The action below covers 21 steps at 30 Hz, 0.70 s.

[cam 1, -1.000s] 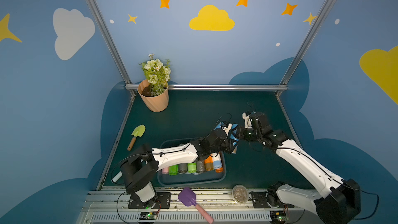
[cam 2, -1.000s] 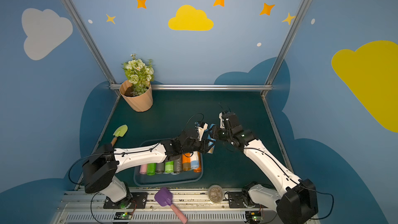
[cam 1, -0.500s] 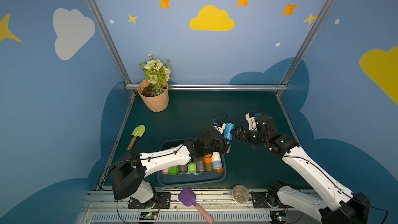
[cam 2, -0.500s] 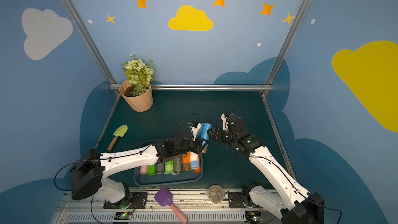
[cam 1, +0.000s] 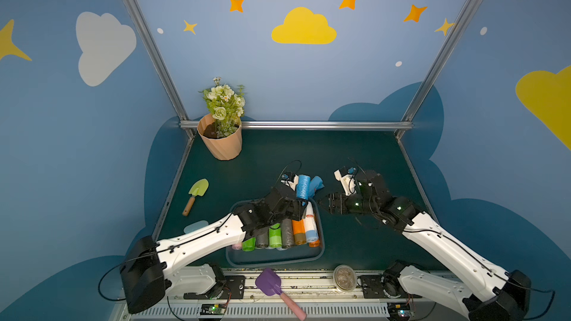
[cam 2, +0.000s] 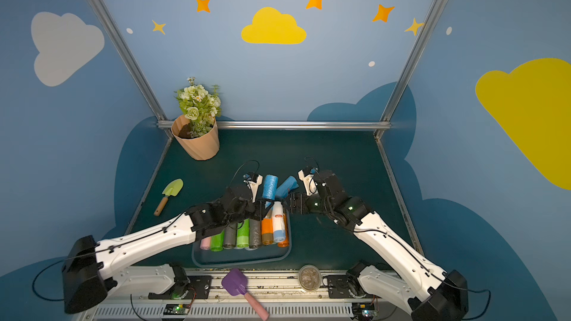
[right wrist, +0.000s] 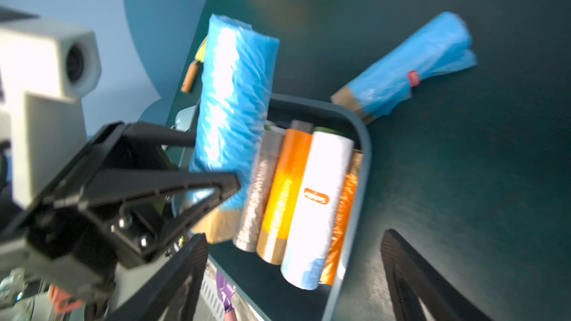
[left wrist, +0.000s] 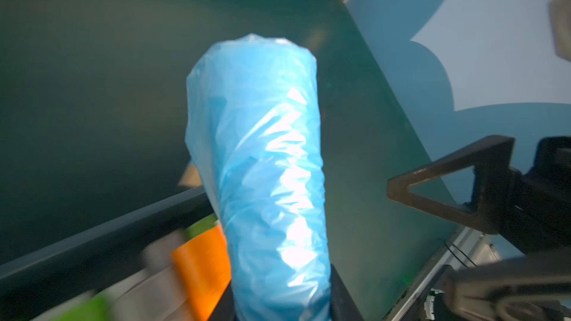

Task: Put the roll of trash bags into the storage box
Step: Pick up the roll of trash bags from the center of the board, then place the roll of trash bags in the storage box.

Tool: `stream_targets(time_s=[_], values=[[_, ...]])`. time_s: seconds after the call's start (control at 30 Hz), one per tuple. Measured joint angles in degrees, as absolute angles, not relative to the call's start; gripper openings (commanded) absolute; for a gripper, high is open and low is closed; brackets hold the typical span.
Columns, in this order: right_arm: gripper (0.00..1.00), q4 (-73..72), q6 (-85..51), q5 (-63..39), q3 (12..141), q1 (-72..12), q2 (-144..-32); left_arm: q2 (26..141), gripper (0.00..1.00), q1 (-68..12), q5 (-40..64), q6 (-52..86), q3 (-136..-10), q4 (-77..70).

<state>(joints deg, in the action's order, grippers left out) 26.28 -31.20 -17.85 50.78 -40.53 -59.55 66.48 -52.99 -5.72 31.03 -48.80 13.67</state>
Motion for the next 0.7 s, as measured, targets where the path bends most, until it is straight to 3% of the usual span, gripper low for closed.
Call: stream_targets(time_s=[0.37,0.7], values=[[0.86,22.3,-32.1,-19.2,52.9,-48.2,-67.4,43.0,0.35,-47.7,-12.5,40.2,-39.2,35.5],[0.86,21.7,-32.3,-18.9,54.1,-50.5,-68.5,47.0,0.35,-45.8,-12.5,46.1,-37.7,46.1]])
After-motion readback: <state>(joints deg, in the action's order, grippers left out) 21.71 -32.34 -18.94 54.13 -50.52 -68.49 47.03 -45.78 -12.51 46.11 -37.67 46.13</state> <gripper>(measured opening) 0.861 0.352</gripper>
